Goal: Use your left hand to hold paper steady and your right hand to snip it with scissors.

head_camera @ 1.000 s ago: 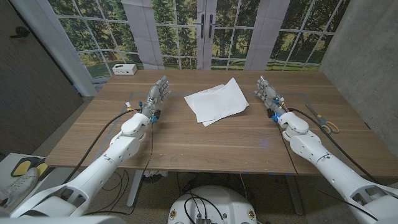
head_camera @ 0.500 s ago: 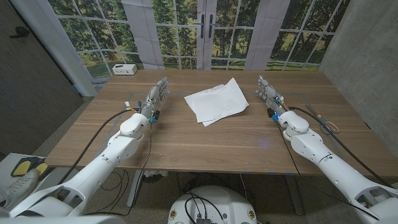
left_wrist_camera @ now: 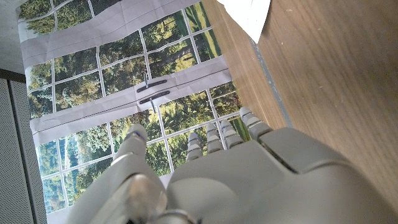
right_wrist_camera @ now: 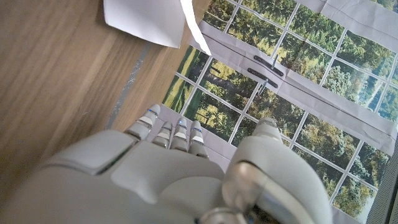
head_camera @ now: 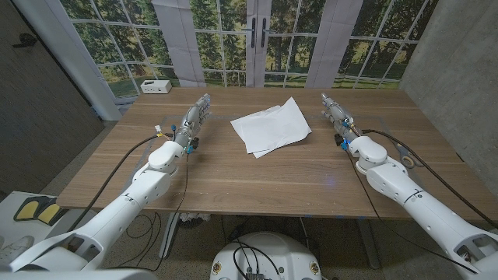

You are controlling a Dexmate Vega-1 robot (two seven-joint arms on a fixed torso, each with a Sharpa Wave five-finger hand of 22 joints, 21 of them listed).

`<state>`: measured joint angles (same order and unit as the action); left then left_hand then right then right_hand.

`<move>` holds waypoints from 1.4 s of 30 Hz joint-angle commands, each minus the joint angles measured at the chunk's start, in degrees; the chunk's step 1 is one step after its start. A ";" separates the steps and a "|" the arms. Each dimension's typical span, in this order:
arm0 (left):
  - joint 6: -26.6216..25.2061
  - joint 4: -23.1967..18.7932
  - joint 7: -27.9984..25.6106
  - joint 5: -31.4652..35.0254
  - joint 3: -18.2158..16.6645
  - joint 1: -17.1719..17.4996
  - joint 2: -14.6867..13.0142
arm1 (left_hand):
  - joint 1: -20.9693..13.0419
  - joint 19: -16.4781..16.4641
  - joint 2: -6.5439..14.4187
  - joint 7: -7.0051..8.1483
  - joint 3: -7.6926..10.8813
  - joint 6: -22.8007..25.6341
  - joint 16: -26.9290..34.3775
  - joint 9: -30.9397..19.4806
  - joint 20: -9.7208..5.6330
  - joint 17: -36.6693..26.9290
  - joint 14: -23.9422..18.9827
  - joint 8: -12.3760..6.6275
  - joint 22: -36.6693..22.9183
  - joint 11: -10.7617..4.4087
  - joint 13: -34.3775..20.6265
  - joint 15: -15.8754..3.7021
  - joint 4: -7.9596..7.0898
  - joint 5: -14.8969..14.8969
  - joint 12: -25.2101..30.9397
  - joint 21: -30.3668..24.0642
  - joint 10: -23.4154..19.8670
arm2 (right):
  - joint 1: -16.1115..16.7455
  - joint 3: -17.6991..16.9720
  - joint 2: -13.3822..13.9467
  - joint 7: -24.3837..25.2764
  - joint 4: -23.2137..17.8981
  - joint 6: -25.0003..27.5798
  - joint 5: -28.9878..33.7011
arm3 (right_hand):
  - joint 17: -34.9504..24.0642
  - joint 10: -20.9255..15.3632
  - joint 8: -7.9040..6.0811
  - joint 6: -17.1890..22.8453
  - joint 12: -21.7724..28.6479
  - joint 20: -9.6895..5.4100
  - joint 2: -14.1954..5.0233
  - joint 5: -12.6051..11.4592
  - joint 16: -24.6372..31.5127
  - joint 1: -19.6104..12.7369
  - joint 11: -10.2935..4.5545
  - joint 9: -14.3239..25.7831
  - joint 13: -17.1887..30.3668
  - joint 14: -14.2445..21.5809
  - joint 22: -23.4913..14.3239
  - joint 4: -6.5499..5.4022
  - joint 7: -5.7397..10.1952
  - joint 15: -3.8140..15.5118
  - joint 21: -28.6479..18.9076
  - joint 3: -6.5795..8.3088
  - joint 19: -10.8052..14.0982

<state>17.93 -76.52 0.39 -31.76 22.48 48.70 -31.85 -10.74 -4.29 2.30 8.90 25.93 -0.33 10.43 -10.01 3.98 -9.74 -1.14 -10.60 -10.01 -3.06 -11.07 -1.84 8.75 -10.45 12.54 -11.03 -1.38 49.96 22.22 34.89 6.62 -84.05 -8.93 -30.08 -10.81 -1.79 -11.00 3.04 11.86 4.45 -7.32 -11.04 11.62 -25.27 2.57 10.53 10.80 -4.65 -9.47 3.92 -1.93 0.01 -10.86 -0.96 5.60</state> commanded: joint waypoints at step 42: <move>1.02 0.59 -3.17 0.76 0.48 0.11 2.83 | -1.02 -1.10 -1.19 -0.02 0.09 1.18 0.19 -0.29 -0.81 -0.19 -1.25 -0.34 -0.08 -0.71 -0.27 -2.46 0.22 0.34 0.36 -0.30 -1.45 | 3.52 -0.52 10.63 12.73 -15.30 15.59 18.90 | 0.03 -6.72 -0.74 1.53 1.57 -0.29 1.45 -0.13 0.34 -5.63 -1.34 0.23 0.53 1.57 -0.25 4.17 -0.34 1.90 -0.23 1.70 1.47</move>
<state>18.59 -77.46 -3.59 -30.70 22.92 49.65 -29.41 -11.49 -4.90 1.54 8.71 25.92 0.52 10.43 -10.00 3.37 -9.73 -1.96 -10.81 -10.00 -3.67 -11.05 -2.25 8.74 -10.12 12.53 -11.02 -2.61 52.76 21.54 43.46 16.34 -94.99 0.17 -15.37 -10.64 -7.79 -11.27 3.90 12.99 4.30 -5.88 -11.03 11.52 -30.03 1.34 10.52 11.08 -3.45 -9.46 7.68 -2.35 1.76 -10.85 0.67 6.37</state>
